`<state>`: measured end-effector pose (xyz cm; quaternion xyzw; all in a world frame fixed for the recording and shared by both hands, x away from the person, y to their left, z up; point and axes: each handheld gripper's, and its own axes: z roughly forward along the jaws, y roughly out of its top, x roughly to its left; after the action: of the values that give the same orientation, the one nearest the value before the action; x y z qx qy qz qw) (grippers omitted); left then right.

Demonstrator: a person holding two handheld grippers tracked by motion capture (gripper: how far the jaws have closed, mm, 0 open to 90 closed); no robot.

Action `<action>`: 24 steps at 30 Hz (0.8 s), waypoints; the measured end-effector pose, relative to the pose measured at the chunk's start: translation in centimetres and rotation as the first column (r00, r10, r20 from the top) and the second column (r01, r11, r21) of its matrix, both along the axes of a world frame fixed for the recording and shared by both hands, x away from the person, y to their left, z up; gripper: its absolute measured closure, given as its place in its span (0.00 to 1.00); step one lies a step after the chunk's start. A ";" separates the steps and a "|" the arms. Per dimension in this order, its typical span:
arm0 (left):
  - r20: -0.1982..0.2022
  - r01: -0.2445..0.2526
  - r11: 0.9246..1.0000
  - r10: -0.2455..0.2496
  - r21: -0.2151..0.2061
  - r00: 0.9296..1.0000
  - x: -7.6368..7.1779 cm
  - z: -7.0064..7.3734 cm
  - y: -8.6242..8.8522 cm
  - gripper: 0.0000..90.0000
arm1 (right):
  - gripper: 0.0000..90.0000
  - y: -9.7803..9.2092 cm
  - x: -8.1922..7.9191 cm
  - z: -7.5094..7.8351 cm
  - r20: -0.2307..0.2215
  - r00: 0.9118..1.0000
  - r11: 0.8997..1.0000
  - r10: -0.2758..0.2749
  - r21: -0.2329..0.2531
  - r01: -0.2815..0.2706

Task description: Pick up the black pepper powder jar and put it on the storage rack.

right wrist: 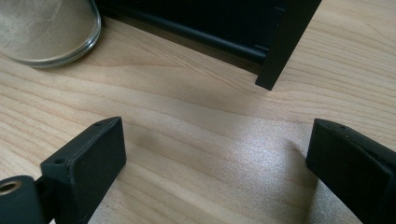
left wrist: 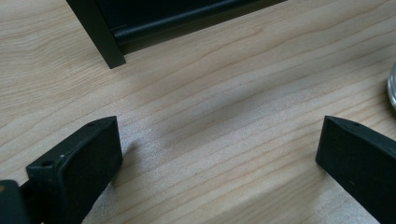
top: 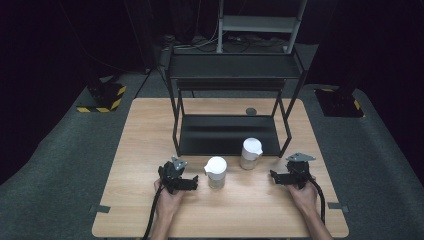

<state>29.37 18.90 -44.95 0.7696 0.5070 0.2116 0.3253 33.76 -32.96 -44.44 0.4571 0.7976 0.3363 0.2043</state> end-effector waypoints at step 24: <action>-0.021 0.052 0.999 -0.052 0.017 0.998 -0.1 0.5 0.2 0.00 | 0.05 0.0 0.0 0.0 -0.001 1.000 1.000 -0.002 0.001 0.002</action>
<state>29.28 19.13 -44.44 0.7874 0.4883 0.1997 0.3189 33.75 -32.96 -44.44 0.4580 0.7971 0.3366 0.2040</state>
